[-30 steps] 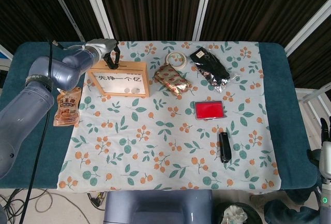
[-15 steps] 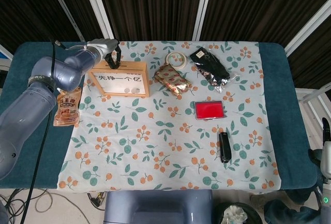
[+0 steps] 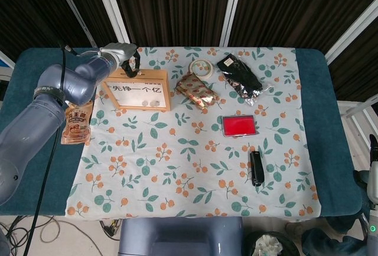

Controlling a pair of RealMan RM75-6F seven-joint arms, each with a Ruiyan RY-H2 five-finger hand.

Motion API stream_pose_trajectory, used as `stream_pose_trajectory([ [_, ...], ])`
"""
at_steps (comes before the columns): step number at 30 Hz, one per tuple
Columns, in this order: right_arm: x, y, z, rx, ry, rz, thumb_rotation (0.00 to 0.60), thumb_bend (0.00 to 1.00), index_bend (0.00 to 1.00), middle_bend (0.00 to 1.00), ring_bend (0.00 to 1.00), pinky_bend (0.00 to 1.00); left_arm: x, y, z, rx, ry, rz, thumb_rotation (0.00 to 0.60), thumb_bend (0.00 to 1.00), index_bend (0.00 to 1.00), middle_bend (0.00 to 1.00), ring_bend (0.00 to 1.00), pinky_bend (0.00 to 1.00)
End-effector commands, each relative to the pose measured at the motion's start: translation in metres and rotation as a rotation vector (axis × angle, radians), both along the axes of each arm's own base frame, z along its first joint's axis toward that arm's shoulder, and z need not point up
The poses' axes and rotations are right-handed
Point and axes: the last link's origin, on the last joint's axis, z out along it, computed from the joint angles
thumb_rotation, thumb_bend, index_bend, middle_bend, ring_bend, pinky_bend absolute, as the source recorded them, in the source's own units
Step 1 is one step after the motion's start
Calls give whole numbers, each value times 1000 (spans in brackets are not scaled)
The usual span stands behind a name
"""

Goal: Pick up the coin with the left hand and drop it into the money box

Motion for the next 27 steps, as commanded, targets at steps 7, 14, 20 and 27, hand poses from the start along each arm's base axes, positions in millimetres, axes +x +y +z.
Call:
stream_pose_trajectory([
  [7,-1,0,2,-6,4,-10,600,302,0,0,0,0,2,0,0,4,23,-13,600,451,510,0,0,0],
  [14,-2,-1,2,-11,2,-15,600,302,0,0,0,0,4,-2,0,-2,23,-22,600,285,487,0,0,0],
  [20,-2,-1,3,-22,-2,-16,600,302,0,0,0,0,9,-3,1,-3,11,-30,600,164,460,0,0,0],
  [27,-3,-1,4,-31,-2,-22,600,302,0,0,0,0,13,-6,3,-7,-1,-40,600,153,453,0,0,0],
])
